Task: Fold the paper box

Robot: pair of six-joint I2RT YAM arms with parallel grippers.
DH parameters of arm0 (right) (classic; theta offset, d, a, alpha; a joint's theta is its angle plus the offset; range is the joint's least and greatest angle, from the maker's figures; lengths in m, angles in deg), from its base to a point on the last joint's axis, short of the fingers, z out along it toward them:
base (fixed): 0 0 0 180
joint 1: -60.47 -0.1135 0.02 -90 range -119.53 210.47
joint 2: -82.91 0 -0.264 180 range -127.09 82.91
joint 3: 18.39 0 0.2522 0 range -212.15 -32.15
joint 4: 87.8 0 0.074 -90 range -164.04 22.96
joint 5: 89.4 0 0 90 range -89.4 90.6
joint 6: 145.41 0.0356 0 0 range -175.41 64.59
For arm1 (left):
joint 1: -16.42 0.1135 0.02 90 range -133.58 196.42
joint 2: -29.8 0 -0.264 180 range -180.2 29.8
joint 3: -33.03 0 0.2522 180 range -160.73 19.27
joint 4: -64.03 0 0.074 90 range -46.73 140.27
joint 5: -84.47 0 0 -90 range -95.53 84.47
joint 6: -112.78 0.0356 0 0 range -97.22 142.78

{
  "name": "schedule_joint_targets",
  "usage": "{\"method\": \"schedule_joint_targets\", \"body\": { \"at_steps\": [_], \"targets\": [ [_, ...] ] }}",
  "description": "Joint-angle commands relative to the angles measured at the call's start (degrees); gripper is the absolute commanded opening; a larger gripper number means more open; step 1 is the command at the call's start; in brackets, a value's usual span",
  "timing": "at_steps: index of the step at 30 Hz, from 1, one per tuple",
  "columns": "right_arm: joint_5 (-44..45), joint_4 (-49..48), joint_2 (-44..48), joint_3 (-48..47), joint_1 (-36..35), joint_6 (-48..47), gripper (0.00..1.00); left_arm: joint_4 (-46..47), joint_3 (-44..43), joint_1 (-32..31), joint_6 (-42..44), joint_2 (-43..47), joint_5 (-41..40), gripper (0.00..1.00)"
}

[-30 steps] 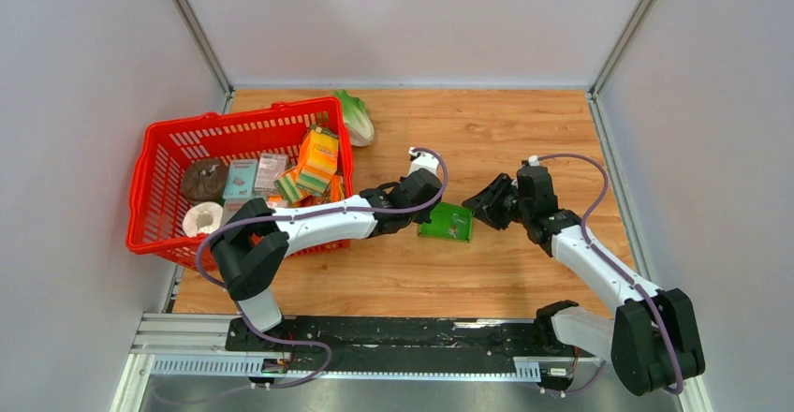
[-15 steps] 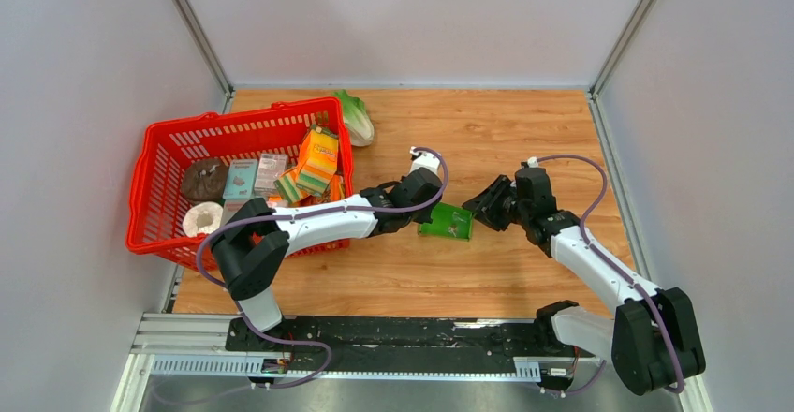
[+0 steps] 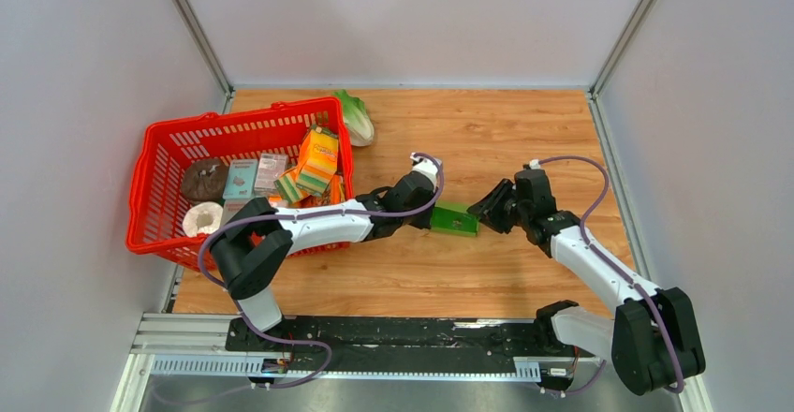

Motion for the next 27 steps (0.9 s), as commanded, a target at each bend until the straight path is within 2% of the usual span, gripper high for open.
{"method": "schedule_joint_targets", "body": {
  "at_steps": [1,6,14,17,23,27],
  "targets": [
    [-9.96,-5.05,-0.39,-0.67,-2.66,1.64,0.35,14.93,-0.49,-2.79,-1.70,0.90,15.38,0.00],
    [-9.79,-3.92,-1.27,-0.94,-2.57,0.32,0.37,13.08,1.09,-2.88,-0.39,1.34,13.27,0.00],
    [-8.03,2.06,-2.94,-2.96,-2.83,-6.88,0.37,11.23,2.94,-3.05,1.11,1.16,12.74,0.04],
    [-7.24,3.03,-3.56,-2.96,-2.92,-8.55,0.37,10.44,3.29,-3.05,1.63,1.60,12.65,0.08],
    [-6.27,3.56,-4.61,-3.66,-2.92,-10.84,0.37,5.26,3.47,-3.05,3.83,3.44,13.35,0.31],
    [-5.83,3.21,-5.58,-3.75,-3.01,-11.45,0.38,1.40,4.96,-3.05,4.97,5.55,13.53,0.34]
  ]
}}
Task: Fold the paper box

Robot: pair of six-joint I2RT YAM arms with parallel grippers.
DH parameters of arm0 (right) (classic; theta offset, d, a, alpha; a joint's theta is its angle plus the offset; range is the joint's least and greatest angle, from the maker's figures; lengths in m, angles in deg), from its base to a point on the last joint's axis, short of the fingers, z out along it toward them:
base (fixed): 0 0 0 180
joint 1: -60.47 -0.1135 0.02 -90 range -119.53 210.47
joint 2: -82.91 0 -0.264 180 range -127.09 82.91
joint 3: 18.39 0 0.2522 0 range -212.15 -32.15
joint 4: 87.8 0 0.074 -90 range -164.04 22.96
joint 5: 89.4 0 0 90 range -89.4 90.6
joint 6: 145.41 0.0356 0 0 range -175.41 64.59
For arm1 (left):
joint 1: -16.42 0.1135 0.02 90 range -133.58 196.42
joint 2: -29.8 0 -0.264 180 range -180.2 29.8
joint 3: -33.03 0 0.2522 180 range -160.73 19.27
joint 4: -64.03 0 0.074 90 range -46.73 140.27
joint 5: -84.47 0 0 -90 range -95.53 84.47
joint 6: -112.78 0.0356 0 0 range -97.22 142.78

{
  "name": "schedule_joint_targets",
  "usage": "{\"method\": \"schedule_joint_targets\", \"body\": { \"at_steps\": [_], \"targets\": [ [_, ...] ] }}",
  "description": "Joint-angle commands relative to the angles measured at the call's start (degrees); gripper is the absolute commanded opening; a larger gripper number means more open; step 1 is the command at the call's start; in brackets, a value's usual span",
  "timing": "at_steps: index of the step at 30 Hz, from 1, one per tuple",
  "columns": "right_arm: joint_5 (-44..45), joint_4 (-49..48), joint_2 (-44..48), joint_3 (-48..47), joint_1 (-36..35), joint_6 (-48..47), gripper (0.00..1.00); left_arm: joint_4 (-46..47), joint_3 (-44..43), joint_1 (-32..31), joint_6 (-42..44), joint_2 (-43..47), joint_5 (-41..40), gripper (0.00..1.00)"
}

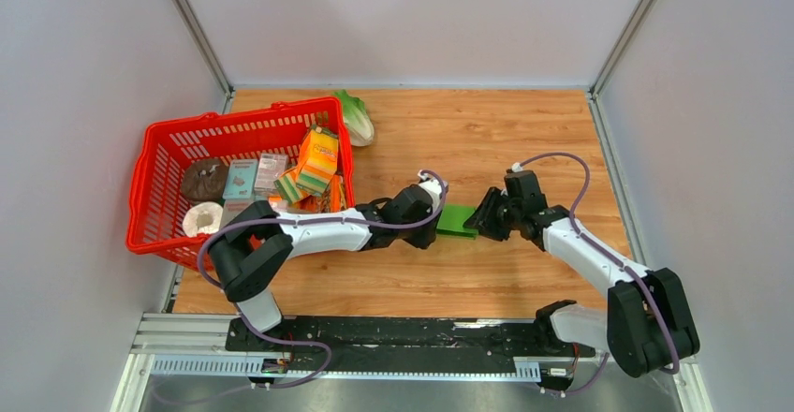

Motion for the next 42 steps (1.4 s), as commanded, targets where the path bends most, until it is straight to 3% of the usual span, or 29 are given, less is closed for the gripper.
{"method": "schedule_joint_targets", "body": {
  "at_steps": [1,12,24,27,31,35,42],
  "targets": [
    [-4.02,-2.58,-1.10,-2.31,-1.57,-1.42,0.38,0.58,1.05,-1.59,2.04,5.66,5.16,0.35],
    [-4.98,-3.64,-2.07,-2.39,-2.44,-2.13,0.38,-14.18,2.64,-1.59,13.29,14.02,11.31,0.45],
    [-3.40,-4.08,-4.00,-2.66,-4.73,-4.32,0.39,-26.39,-2.80,-1.59,17.86,23.15,20.37,0.40],
    [-2.17,-4.52,-3.56,-2.31,-4.99,-5.38,0.40,-28.96,-7.90,-1.33,18.40,22.64,14.93,0.40],
    [-1.47,-6.71,-3.73,-1.08,-5.26,-5.99,0.40,-29.49,-14.93,-0.45,13.85,13.61,11.50,0.24],
    [-3.13,-9.17,-4.97,-0.20,-5.34,-6.43,0.41,-23.80,-14.16,-0.27,9.70,8.31,7.11,0.14],
    [-1.82,-9.36,-3.65,0.86,-5.43,-7.66,0.42,-18.60,-10.55,-0.27,6.71,3.48,-2.65,0.08]
  ]
}}
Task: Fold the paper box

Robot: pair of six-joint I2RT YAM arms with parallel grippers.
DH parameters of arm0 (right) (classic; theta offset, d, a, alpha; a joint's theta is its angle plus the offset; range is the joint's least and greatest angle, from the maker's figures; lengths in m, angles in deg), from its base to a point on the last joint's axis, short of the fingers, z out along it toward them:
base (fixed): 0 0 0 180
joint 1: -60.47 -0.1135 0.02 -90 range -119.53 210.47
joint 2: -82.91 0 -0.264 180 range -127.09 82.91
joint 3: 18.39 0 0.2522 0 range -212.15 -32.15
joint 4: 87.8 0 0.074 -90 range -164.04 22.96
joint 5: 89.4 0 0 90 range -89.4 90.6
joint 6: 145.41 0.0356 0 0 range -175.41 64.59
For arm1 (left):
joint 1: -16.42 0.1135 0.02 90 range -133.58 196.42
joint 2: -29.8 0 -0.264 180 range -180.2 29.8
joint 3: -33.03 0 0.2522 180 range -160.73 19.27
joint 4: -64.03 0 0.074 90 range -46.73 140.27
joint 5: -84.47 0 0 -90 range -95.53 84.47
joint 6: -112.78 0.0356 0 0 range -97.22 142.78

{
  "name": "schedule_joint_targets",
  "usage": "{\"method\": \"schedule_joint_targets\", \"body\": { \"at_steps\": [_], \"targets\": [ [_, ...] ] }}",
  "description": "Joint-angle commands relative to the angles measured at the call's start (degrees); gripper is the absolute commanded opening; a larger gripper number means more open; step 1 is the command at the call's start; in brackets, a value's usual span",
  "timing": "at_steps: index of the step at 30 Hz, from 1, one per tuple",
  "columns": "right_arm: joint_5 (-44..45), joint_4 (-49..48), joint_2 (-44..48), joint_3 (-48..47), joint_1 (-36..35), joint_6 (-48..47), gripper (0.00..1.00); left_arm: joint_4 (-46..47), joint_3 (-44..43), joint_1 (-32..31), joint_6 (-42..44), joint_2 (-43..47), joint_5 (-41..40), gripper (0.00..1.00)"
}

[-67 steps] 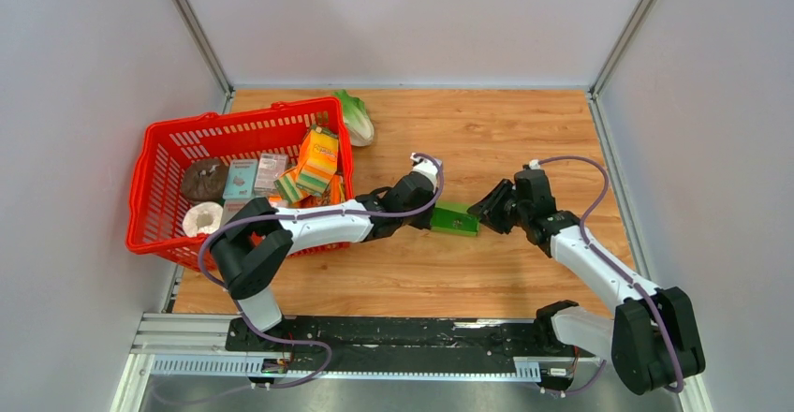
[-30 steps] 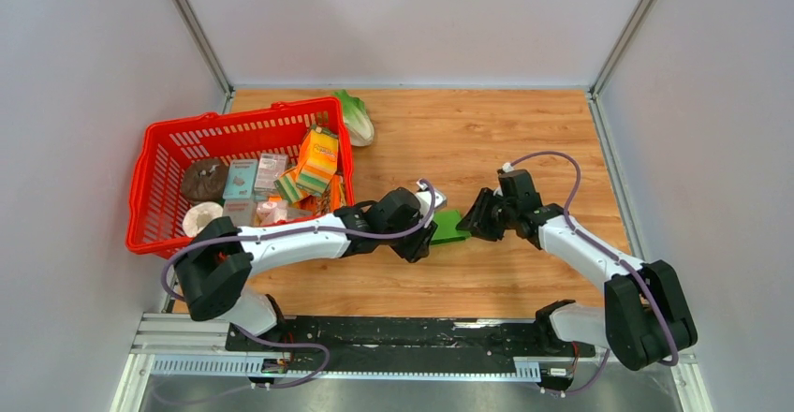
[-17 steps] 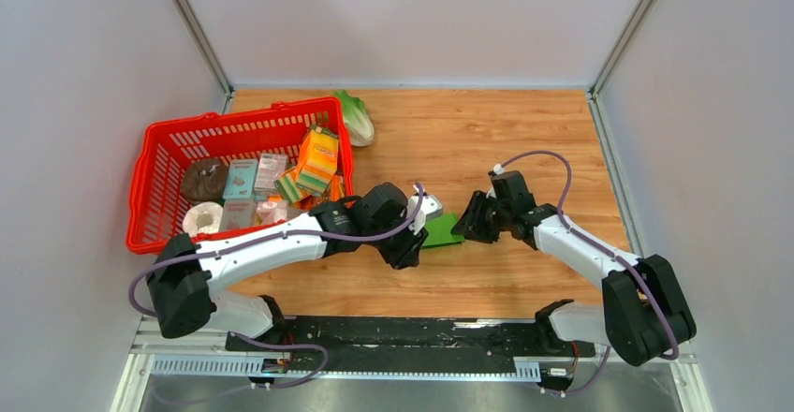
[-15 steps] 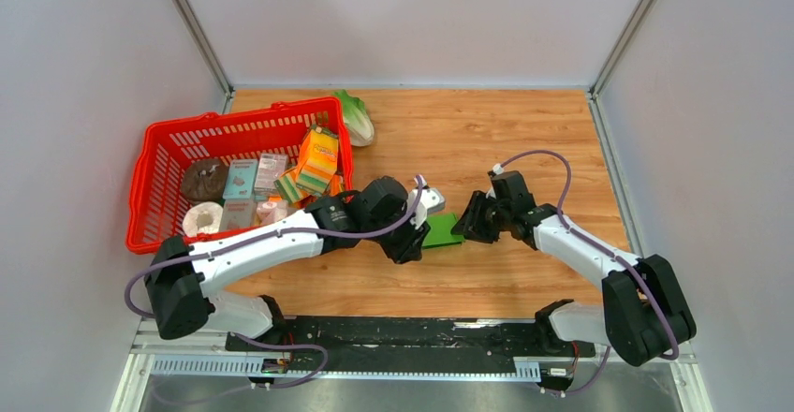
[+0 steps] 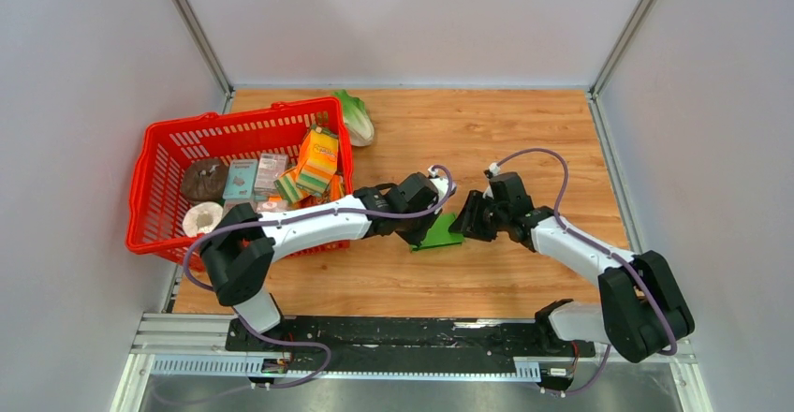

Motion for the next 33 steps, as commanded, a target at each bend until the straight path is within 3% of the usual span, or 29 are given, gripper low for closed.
{"method": "schedule_joint_targets", "body": {
  "at_steps": [1,14,24,33],
  "targets": [
    [1.35,-2.05,1.14,0.66,-0.32,-2.24,0.43,5.10,1.47,0.08,-3.24,-0.88,-7.60,0.08],
    [3.37,-0.83,-0.97,-0.13,-0.32,-4.00,0.46,11.70,7.98,-0.10,-5.79,-3.17,-6.64,0.06],
    [3.56,0.15,-1.76,-1.71,0.56,-8.13,0.60,14.95,12.46,-0.10,-5.70,-2.73,-4.53,0.06],
    [-3.04,-10.31,-5.36,0.92,2.41,-8.93,0.48,16.18,13.52,-0.10,-5.70,-1.85,-4.18,0.06]
  ]
}}
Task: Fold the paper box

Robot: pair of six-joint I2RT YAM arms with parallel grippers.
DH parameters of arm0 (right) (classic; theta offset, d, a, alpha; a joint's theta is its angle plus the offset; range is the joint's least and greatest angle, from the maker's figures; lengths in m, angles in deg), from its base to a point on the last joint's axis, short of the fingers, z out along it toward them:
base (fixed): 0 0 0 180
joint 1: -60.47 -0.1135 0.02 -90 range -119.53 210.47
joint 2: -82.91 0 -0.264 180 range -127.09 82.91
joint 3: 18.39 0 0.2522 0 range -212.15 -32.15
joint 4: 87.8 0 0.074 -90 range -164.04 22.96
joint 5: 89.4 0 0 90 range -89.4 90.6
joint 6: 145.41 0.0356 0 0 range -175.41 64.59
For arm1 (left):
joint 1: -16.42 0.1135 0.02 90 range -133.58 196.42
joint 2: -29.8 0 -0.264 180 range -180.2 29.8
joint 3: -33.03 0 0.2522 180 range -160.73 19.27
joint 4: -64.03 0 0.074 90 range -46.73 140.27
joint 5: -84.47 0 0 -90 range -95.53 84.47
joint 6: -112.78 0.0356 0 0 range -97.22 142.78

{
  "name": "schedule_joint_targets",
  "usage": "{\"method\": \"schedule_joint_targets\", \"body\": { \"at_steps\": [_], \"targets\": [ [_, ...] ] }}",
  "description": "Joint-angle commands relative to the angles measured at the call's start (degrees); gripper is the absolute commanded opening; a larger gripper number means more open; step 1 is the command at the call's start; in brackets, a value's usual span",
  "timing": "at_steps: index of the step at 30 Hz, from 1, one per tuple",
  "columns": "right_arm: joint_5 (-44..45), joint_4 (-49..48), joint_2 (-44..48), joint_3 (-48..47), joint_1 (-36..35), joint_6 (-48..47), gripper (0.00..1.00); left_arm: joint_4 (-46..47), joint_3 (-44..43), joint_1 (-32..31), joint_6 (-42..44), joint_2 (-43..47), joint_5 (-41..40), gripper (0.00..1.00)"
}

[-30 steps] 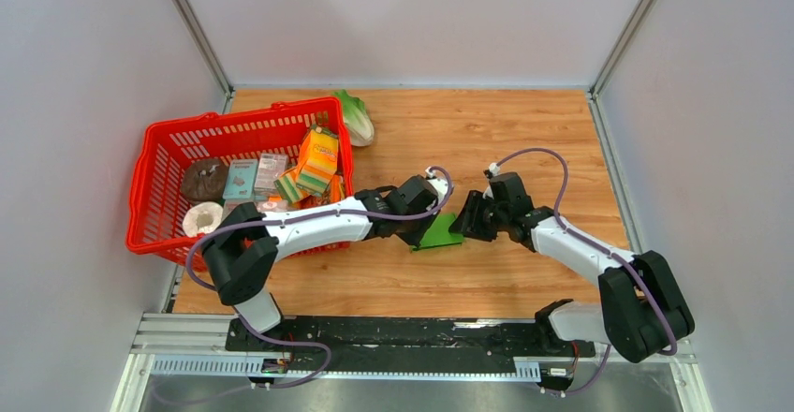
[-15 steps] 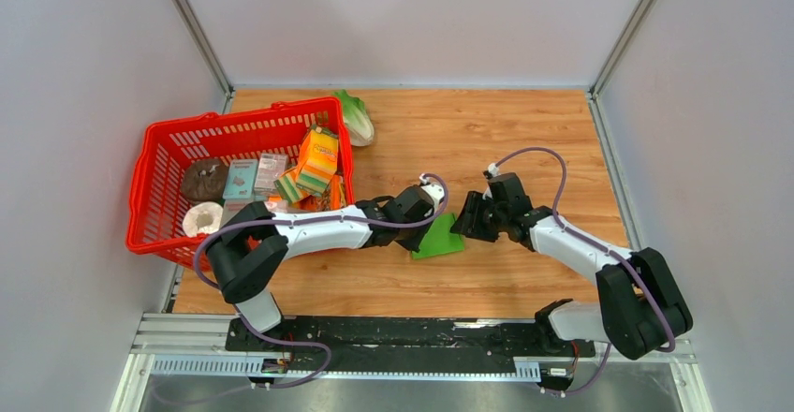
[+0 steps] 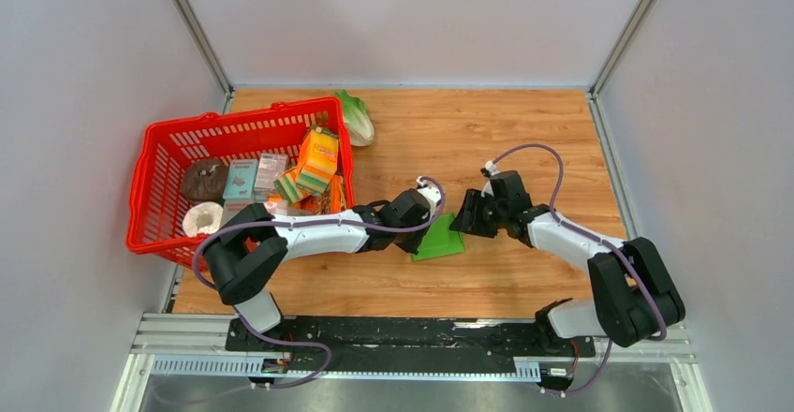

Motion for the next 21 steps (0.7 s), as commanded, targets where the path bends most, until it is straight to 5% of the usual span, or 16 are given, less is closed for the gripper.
{"method": "schedule_joint_targets", "body": {
  "at_steps": [1,11,17,21],
  "targets": [
    [-3.22,-7.93,-2.98,0.86,0.79,-0.95,0.47,0.16,0.91,-0.12,-0.48,0.47,1.61,0.06],
    [-1.38,-9.25,-4.31,3.14,1.23,0.55,0.27,-1.51,-1.03,-0.12,-1.27,2.66,1.52,0.07],
    [-2.51,-11.10,-5.53,5.34,4.47,1.69,0.08,-5.19,-1.55,-0.12,-3.20,9.94,-2.51,0.34],
    [-4.18,-12.59,-5.80,6.93,6.41,2.22,0.08,-7.13,-1.20,0.41,-4.78,13.82,-4.80,0.51]
  ]
}}
